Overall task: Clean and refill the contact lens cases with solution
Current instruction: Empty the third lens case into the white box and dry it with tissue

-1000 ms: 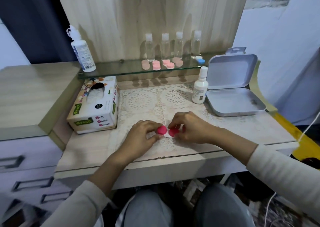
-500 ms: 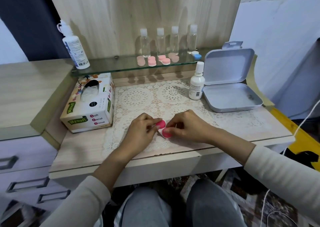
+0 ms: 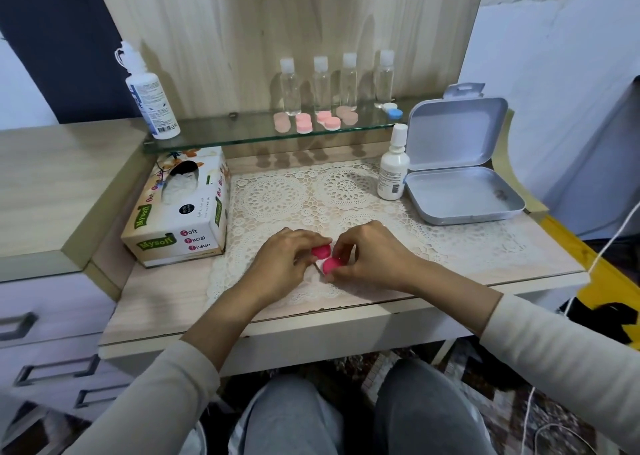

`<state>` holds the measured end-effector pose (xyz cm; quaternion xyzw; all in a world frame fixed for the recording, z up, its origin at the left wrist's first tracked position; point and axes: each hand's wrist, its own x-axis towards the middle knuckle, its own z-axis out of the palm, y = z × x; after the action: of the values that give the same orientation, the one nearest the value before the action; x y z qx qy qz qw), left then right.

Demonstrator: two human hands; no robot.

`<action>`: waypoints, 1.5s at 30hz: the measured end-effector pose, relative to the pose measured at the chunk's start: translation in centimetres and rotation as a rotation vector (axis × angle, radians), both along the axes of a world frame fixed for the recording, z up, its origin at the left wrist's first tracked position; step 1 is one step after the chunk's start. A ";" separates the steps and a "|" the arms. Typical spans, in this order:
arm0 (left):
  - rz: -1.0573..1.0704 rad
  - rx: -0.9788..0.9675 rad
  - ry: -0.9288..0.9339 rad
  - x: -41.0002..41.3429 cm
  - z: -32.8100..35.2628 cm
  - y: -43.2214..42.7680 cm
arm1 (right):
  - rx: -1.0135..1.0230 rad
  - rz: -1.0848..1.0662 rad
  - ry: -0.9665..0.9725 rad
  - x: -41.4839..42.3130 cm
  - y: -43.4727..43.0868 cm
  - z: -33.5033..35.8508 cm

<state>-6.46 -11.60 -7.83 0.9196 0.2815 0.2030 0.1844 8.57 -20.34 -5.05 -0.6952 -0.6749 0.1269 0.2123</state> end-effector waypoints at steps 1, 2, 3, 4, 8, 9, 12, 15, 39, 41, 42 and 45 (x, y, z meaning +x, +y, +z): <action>0.001 0.018 0.009 0.0 0.0 0.3 | 0.002 -0.010 0.008 0.0 0.0 0.0; 0.001 0.027 0.025 -0.1 0.0 0.5 | 0.000 -0.010 0.015 0.1 0.1 0.0; -0.005 0.029 0.044 -0.1 0.1 0.7 | -0.008 -0.003 0.013 0.1 0.1 0.1; -0.015 0.024 0.061 -0.1 0.1 0.8 | -0.016 0.011 0.000 0.2 0.1 0.1; -0.009 -0.005 0.044 0.0 0.3 0.7 | -0.012 0.072 -0.101 0.3 0.2 -0.3; 0.000 -0.005 0.037 0.0 0.3 0.7 | -0.006 0.076 -0.103 0.4 0.2 -0.4; 0.024 0.013 0.024 0.0 0.3 0.4 | 0.003 0.092 -0.093 0.5 0.1 -0.5; 0.061 0.028 0.010 0.1 0.0 0.2 | 0.018 0.098 -0.063 0.4 -0.1 -0.8; 0.075 -0.038 -0.166 -0.9 -0.2 -0.5 | 0.001 -0.016 0.093 0.8 -0.4 -0.9; 0.095 -0.045 -0.191 -0.9 -0.1 -0.7 | 0.027 -0.055 0.119 0.8 -0.2 -0.9; 0.104 -0.052 -0.202 -1.0 0.0 -0.8 | 0.068 -0.074 0.092 0.9 0.0 -0.9; 0.107 -0.066 -0.219 -1.1 0.0 -1.1 | 0.166 -0.049 -0.020 1.5 0.8 -0.6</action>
<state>-7.53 -12.65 -7.78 0.8690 0.3148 0.3024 0.2330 10.05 -19.59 -5.64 -0.6928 -0.6679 0.0586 0.2655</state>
